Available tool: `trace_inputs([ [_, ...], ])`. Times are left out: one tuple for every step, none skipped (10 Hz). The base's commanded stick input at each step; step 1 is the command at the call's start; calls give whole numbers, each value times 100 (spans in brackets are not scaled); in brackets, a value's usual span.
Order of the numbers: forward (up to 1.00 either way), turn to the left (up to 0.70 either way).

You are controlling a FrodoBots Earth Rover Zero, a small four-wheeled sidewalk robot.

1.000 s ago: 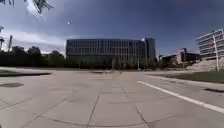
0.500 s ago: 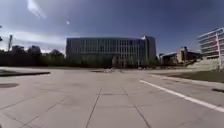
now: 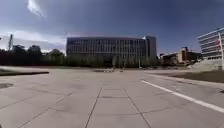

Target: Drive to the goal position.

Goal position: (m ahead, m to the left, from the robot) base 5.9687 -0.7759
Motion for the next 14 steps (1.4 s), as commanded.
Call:
trace_inputs([
  [50,0],
  [50,0],
  [50,0],
  [50,0],
  [50,0],
  [50,0],
  [50,0],
  [50,0],
  [50,0],
  [50,0],
  [50,0],
  [50,0],
  [50,0],
  [50,0],
])
